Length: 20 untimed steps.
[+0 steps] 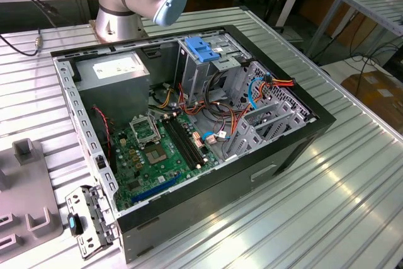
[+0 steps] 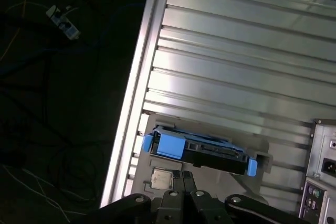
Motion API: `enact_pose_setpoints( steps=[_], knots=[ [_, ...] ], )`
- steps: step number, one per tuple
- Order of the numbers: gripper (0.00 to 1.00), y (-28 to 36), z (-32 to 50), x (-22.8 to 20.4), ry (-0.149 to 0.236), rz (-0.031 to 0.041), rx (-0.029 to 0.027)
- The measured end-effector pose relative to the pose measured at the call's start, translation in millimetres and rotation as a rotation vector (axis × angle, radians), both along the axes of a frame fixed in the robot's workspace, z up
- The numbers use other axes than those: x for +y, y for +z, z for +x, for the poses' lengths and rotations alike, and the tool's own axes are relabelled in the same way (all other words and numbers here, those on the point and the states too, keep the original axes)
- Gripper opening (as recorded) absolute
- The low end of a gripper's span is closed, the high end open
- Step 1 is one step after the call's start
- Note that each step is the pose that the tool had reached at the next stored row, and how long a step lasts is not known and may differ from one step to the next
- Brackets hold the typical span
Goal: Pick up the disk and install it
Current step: 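Pick up the disk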
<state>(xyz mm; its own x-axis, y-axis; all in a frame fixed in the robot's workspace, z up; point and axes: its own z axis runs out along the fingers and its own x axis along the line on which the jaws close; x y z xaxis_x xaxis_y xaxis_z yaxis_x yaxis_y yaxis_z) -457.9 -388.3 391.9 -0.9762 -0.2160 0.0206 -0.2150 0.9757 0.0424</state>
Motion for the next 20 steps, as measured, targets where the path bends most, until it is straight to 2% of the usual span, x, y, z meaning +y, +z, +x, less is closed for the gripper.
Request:
enact_pose_setpoints(
  steps=[11, 20],
  knots=[
    [0.11, 0.0, 0.0, 0.0, 0.058, 0.0, 0.0],
    [0.11, 0.0, 0.0, 0.0, 0.161, 0.0, 0.0]
  ],
)
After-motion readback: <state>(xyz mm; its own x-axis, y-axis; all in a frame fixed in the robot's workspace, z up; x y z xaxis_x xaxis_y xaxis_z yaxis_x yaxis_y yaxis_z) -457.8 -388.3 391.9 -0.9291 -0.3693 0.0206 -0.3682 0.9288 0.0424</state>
